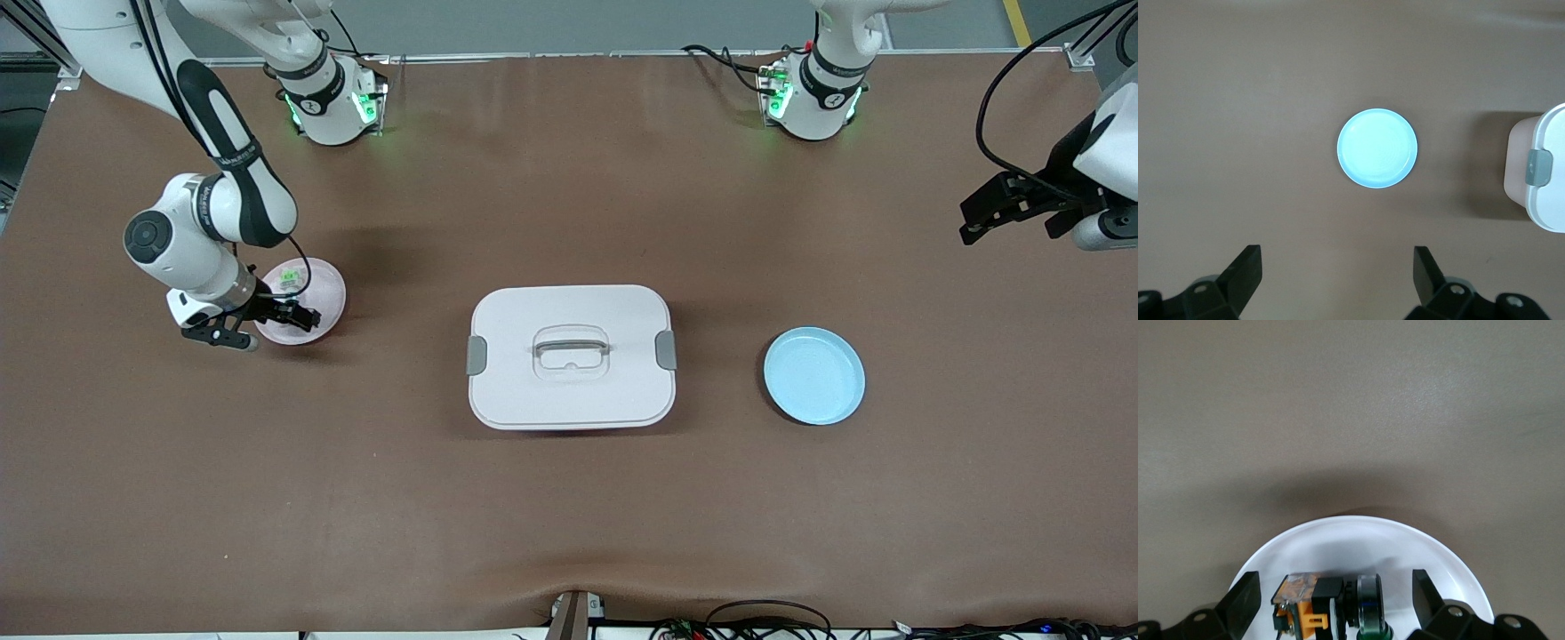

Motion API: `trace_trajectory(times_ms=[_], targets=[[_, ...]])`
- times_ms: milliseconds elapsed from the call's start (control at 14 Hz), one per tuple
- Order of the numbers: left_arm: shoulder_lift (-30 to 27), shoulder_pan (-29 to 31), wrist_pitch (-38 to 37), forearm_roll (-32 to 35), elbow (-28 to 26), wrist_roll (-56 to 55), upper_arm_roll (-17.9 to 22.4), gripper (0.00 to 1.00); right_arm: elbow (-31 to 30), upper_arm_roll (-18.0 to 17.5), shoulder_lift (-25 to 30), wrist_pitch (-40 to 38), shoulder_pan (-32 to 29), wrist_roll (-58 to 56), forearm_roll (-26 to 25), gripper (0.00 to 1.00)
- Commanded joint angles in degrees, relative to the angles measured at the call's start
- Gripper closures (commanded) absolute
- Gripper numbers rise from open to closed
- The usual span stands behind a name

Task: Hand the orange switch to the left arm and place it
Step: 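Close the right gripper on the orange switch and lift it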

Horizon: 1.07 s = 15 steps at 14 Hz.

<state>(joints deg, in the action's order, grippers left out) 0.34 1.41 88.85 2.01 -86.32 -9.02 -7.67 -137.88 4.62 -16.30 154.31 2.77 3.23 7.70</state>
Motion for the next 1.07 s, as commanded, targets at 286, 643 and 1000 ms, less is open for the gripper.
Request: trace_trajectory(times_ms=[286, 643, 1000], targets=[[0.62, 0.08, -0.96, -1.05, 0.98, 0.58, -0.07, 0.00, -1.86, 0.04, -0.75, 2.31, 0.92, 0.55, 0.74, 0.00], [0.62, 0.17, -0.96, -1.05, 0.98, 0.58, -0.07, 0.00, -2.75, -0.05, -0.84, 2.67, 2.06, 0.55, 0.74, 0.00], [0.62, 0.08, -0.96, -0.96, 0.98, 0.05, -0.15, 0.00, -2.92, -0.05, -0.84, 2.67, 2.06, 0.55, 0.74, 0.00]])
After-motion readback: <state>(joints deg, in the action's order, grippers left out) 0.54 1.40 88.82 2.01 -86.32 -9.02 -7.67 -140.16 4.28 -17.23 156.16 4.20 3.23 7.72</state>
